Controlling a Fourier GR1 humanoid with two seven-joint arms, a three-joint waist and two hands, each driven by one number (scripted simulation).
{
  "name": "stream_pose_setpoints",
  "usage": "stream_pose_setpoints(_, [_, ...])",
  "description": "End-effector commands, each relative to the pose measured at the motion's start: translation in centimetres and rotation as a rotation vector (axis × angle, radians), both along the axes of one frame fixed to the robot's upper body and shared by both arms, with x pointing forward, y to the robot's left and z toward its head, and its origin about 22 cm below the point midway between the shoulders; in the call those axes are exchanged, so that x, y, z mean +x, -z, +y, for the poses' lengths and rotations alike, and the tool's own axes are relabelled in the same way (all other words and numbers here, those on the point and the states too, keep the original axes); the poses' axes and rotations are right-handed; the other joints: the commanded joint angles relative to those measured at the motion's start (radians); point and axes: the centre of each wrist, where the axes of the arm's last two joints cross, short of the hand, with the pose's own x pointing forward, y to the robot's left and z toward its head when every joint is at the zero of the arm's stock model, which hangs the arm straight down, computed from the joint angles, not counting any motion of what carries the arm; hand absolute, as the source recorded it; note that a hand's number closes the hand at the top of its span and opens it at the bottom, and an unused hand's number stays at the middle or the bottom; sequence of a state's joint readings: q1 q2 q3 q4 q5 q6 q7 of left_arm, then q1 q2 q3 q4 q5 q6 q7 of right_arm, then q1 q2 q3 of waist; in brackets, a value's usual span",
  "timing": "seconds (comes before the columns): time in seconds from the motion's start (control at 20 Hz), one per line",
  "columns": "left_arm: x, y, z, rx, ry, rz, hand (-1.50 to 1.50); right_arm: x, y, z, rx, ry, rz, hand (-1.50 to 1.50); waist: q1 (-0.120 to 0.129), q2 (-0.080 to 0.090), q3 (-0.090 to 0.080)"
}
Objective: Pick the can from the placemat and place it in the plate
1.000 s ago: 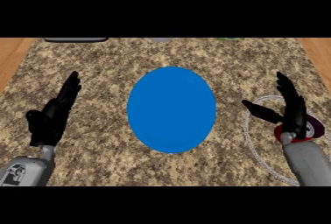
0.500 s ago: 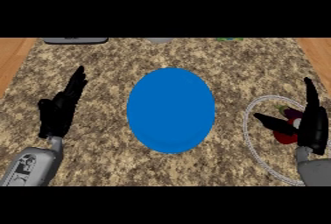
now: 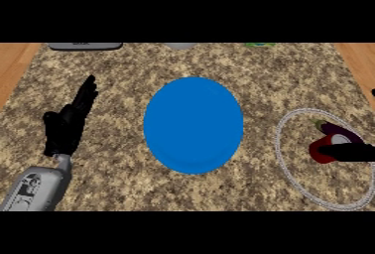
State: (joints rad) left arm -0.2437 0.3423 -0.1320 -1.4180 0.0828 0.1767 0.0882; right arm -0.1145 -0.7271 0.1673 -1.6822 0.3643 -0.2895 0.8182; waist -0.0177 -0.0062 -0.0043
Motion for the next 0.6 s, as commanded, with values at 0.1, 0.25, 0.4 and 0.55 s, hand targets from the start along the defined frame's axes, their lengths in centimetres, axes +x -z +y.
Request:
stream_pose_setpoints(0.1, [0.6,-0.1,-0.1,-0.007,0.021,0.004,0.0,0.2,-5.2,-0.4,-0.014,0.052,0.224,-1.5,0.014,0.006,0.003])
stream_pose_setpoints(0.25, [0.5,0.0,0.3,-0.009,0.007,0.011,0.0,0.4,-4.3,-1.0,0.052,0.05,0.294,-1.5,0.017,0.007,0.004])
stream_pose_setpoints(0.4, [-2.4,2.0,0.1,0.008,0.036,0.013,0.0,1.0,-3.6,-1.5,0.06,0.065,0.286,-1.5,0.024,0.006,0.004])
stream_pose_setpoints(0.55, [0.8,-1.1,-1.7,0.002,0.03,0.006,0.0,2.6,-3.2,-0.8,0.065,0.047,0.319,-1.5,0.025,0.008,0.004])
